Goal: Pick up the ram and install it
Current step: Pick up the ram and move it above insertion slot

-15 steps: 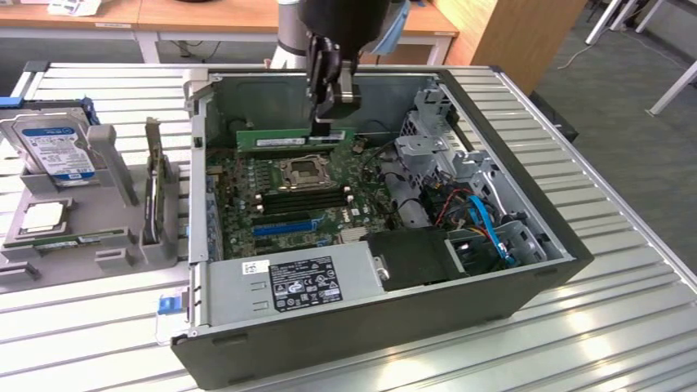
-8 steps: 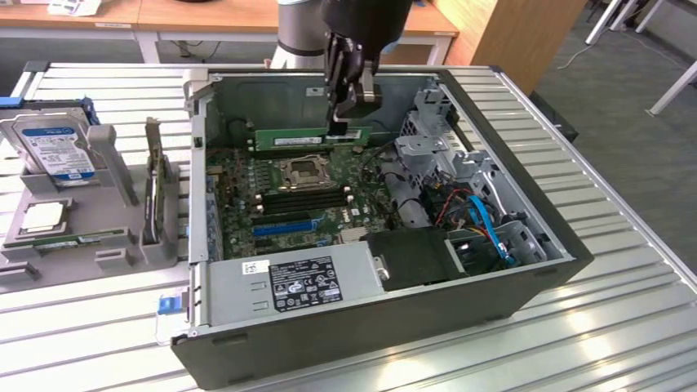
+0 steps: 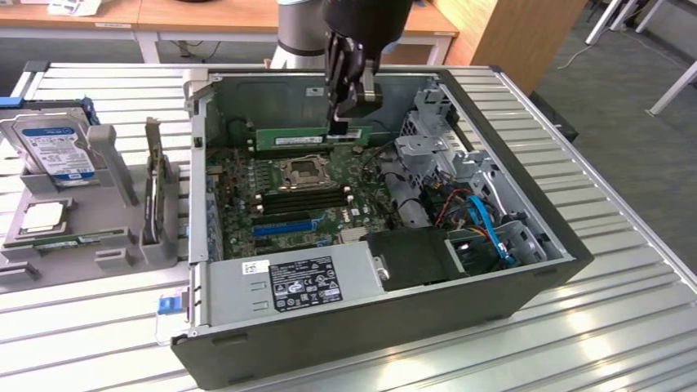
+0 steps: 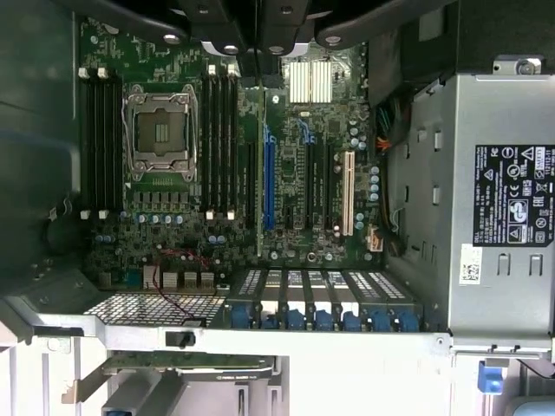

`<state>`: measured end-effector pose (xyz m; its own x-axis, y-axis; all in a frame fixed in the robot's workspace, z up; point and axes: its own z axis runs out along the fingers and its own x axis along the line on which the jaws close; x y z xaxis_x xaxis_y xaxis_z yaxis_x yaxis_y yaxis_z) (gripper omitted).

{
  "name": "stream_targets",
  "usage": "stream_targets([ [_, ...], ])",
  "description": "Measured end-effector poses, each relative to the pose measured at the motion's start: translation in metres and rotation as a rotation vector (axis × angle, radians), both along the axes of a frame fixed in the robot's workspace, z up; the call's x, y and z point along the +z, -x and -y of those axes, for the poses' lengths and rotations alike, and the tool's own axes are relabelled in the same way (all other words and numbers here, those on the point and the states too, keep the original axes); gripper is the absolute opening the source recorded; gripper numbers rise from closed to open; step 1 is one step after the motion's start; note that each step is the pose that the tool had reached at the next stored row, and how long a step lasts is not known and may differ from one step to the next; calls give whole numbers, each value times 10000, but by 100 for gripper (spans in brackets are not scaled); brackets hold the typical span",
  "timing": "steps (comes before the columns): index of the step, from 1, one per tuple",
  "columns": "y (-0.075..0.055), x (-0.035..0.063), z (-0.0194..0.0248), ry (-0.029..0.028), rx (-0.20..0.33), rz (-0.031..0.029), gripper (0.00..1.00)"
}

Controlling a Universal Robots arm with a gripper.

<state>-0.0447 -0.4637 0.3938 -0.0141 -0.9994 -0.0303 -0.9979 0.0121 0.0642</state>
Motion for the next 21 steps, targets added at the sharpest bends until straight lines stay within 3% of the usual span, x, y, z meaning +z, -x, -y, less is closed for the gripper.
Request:
stream_targets([
  [13,-1,-24,-246,-20,2,0,11],
  [14,-1,-34,-357,-25,3,0,11],
  [15,-1,-38,-421,-26,2,0,11],
  [21,-75,-38,-422,-25,3,-1,11],
])
